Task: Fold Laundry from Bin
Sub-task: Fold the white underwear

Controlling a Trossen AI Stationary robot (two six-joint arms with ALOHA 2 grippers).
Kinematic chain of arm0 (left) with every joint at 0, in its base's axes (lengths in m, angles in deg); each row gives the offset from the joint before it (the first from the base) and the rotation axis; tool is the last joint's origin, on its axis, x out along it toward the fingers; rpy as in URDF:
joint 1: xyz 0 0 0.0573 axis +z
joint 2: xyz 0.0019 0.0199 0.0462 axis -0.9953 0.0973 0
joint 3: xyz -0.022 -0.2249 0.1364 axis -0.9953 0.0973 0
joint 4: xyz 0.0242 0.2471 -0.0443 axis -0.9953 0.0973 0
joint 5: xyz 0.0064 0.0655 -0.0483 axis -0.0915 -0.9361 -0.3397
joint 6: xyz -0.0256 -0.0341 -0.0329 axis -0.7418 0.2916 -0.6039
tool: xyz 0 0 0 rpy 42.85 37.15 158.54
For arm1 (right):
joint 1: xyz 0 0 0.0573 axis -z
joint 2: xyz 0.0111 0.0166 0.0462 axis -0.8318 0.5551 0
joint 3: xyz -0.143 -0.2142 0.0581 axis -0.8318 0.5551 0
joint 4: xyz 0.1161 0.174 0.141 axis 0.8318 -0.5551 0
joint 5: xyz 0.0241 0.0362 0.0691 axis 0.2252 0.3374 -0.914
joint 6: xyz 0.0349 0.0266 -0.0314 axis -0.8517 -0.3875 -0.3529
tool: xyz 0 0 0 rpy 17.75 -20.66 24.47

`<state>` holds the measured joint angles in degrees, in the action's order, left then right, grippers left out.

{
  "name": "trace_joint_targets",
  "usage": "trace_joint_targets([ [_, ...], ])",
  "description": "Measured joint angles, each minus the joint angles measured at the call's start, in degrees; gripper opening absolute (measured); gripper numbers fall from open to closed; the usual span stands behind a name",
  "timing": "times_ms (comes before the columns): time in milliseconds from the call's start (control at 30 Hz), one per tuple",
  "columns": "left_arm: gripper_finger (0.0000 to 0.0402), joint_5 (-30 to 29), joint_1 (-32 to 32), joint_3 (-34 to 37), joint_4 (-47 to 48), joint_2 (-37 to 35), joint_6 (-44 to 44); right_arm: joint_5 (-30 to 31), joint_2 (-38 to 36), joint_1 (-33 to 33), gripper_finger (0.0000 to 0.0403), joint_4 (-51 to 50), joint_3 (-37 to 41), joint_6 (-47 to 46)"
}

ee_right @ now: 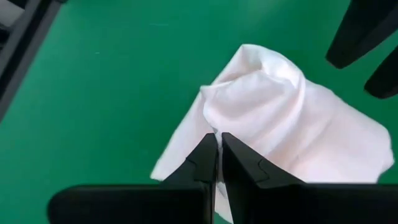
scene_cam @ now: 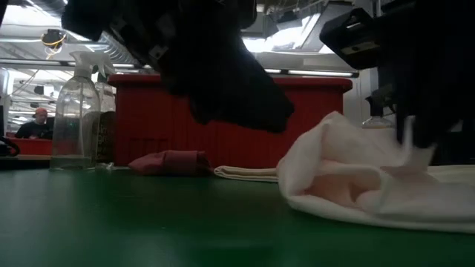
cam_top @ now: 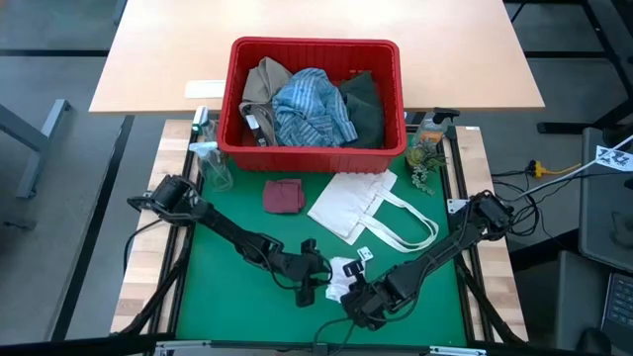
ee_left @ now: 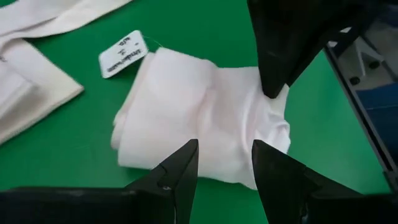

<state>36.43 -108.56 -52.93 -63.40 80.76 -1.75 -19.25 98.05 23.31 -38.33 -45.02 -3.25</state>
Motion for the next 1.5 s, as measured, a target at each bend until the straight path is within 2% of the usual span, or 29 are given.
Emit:
trace_joint_targets([
  [233,0.0144,-1.94,-1.38,0.0,-6.29,3.97,0.07,-3.49,-0.02,0.0,0.0026,-0.02,0.0,-0.04],
  [667,0.0144,0.46,-1.58,-1.96,-5.18,8.89,0.51,-7.59,-0.01,-0.02,0.0029,-3.45,0.0,-0.48],
  [767,0.0144,0.48,-1.56,-2.56,-4.11,8.94,3.03,-8.06,-0.01,-0.02,0.0052,-4.37,0.0,-1.83],
  [933,0.0144,0.86,-1.56,-3.08,-4.24,8.92,4.39,-7.94,0.0,-0.02,0.0128,-5.5,0.0,-1.98],
  [1067,0.0144,1.05,-1.84,-3.06,-1.68,6.68,4.36,-11.91,0.02,0.0,0.0167,-9.84,-0.74,-2.05],
  [1200,0.0144,0.94,-2.33,-3.08,-0.84,4.15,4.38,-13.5,0.02,-0.02,0.018,-17.04,-3.9,-3.12],
  [1300,0.0144,0.01,-2.54,-3.1,-3.87,3.58,4.35,-13.44,0.02,0.0,0.0181,-22.49,-6.57,-3.4],
  [1500,0.0144,-5.38,-2.0,-3.08,-8.4,3.58,4.34,-13.38,0.0,-0.02,0.0182,-29.59,-10.42,-3.47],
])
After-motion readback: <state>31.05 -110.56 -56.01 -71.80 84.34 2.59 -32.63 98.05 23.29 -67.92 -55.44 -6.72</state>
